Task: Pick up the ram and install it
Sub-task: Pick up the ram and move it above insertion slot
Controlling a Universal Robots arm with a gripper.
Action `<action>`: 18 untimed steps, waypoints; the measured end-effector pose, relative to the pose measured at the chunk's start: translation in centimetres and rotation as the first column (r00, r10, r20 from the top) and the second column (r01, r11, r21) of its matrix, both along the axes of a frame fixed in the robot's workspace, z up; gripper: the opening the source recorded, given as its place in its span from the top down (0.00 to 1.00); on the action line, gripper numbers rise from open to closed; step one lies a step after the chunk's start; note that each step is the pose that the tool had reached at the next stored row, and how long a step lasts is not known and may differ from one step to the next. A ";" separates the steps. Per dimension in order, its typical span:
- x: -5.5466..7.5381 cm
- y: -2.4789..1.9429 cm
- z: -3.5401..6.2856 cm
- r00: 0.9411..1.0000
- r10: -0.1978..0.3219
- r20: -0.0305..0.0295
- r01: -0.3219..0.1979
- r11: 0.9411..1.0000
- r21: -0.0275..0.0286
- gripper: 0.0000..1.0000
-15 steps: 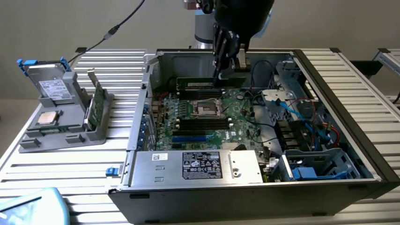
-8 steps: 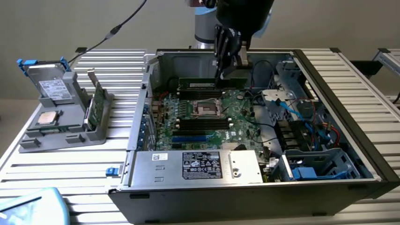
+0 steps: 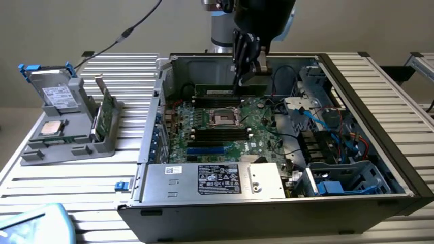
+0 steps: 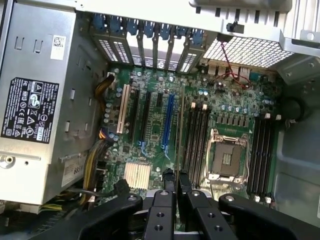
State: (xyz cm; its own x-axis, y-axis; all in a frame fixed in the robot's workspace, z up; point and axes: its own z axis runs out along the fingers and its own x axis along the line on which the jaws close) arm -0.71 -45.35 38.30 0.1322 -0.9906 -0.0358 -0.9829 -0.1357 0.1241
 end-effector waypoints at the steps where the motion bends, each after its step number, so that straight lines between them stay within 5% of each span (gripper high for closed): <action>1: 0.0 0.06 -0.10 1.000 -0.001 0.000 0.001 1.000 -0.002 0.86; 8: 0.1 0.35 -0.60 1.000 -0.017 0.001 0.017 1.000 -0.020 0.86; 14: 0.2 0.57 -1.09 0.999 -0.041 0.003 0.041 0.999 -0.022 0.86; 18: 0.3 1.15 -1.45 0.999 -0.045 0.003 0.045 0.999 -0.022 0.86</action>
State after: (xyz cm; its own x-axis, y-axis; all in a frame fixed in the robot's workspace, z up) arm -0.45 -44.20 36.86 0.0871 -0.9961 -0.0132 -0.9883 -0.0881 0.1244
